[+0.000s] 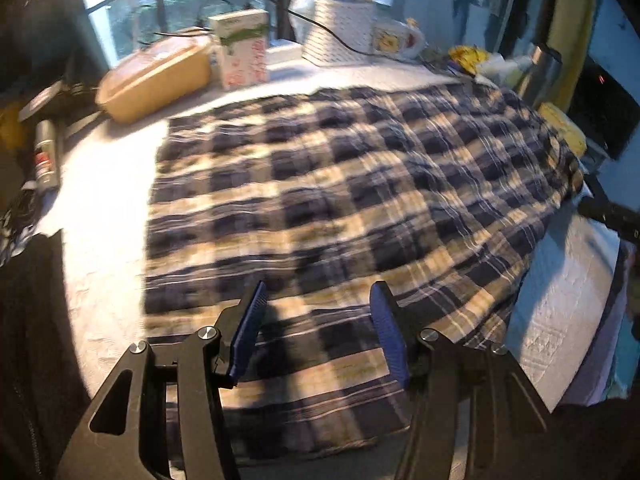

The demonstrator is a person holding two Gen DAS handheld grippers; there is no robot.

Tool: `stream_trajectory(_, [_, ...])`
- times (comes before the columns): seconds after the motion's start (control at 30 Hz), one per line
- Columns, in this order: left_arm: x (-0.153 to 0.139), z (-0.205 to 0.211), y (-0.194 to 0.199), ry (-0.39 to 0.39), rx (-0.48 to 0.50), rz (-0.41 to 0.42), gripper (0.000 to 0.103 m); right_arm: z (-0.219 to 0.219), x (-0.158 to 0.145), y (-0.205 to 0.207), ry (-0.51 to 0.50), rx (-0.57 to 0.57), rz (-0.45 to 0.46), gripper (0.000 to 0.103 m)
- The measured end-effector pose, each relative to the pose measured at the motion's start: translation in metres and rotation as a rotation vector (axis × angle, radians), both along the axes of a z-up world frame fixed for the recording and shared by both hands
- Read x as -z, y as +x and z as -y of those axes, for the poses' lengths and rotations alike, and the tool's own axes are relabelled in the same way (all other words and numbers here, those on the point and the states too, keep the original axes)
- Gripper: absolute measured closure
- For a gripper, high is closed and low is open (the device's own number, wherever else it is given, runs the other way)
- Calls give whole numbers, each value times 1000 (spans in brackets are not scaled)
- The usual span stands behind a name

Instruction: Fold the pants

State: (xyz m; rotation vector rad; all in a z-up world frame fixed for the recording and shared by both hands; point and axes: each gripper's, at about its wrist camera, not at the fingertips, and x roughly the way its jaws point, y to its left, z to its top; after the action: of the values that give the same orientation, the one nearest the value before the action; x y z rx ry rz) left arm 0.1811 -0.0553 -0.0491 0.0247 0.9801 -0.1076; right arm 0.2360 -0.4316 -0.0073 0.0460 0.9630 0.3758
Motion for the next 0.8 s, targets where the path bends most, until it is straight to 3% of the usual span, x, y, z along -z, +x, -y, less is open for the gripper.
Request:
stream_trajectory(0.2, [-18, -31, -3, 10, -88, 41, 49, 20, 10, 1, 93, 102, -71, 41])
stream_trajectory(0.3, [-20, -41, -3, 7, -119, 44, 49, 15, 10, 4, 131, 94, -66, 41])
stream_trajectory(0.47, [-15, -39, -2, -8, -111, 21, 49, 10, 6, 10, 34, 88, -9, 43])
stream_trajectory(0.53, [-12, -31, -1, -11, -89, 13, 49, 15, 6, 14, 25, 95, -10, 50])
stream_trajectory(0.73, [-5, -13, 1, -34, -37, -21, 49, 39, -10, 15, -1, 116, 32, 50])
stream_trajectory(0.8, [-3, -6, 2, -34, -17, -29, 49, 46, -12, 16, -7, 116, 45, 57])
